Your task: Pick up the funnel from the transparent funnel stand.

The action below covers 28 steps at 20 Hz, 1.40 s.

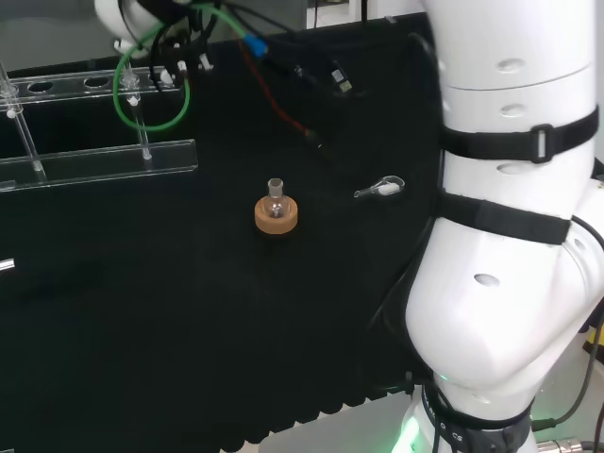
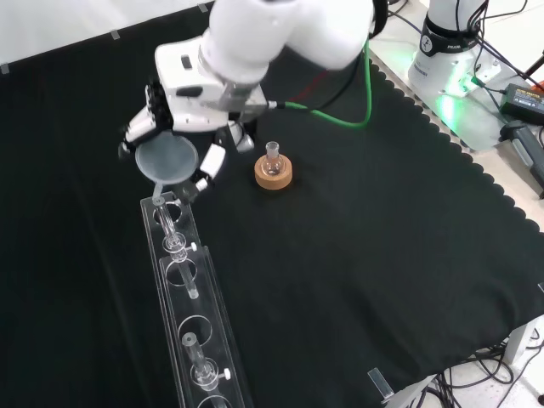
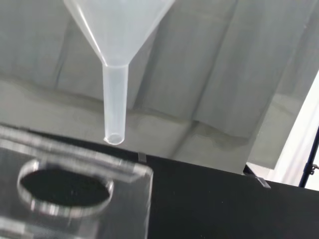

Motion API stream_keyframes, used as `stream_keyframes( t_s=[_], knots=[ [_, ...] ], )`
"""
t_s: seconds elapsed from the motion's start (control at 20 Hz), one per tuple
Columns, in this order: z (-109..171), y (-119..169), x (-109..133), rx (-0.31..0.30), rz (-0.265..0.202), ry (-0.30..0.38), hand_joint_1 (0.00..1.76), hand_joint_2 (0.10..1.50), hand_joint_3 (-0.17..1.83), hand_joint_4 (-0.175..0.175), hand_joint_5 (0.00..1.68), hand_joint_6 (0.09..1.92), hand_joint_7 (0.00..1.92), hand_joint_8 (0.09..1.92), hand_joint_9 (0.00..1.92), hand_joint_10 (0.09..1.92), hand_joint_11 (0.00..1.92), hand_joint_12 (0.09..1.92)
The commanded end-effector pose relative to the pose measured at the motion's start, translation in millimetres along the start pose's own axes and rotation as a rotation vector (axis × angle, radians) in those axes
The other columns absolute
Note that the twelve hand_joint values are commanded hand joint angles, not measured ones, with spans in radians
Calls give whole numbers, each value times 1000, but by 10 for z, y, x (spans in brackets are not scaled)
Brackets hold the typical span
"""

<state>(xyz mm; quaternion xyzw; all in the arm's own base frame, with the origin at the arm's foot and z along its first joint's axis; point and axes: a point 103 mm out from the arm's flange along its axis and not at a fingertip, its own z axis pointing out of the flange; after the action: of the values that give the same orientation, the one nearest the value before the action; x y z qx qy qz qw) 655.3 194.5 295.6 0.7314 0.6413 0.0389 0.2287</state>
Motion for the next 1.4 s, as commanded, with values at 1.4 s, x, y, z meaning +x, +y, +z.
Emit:
stream_keyframes(
  t_s=[1.4],
  knots=[
    [-1734, -1426, -1738, 128, -76, 612, 1220, 614, 706, -175, 1326, 596, 1652, 1004, 1920, 903, 1920, 1053]
  ],
)
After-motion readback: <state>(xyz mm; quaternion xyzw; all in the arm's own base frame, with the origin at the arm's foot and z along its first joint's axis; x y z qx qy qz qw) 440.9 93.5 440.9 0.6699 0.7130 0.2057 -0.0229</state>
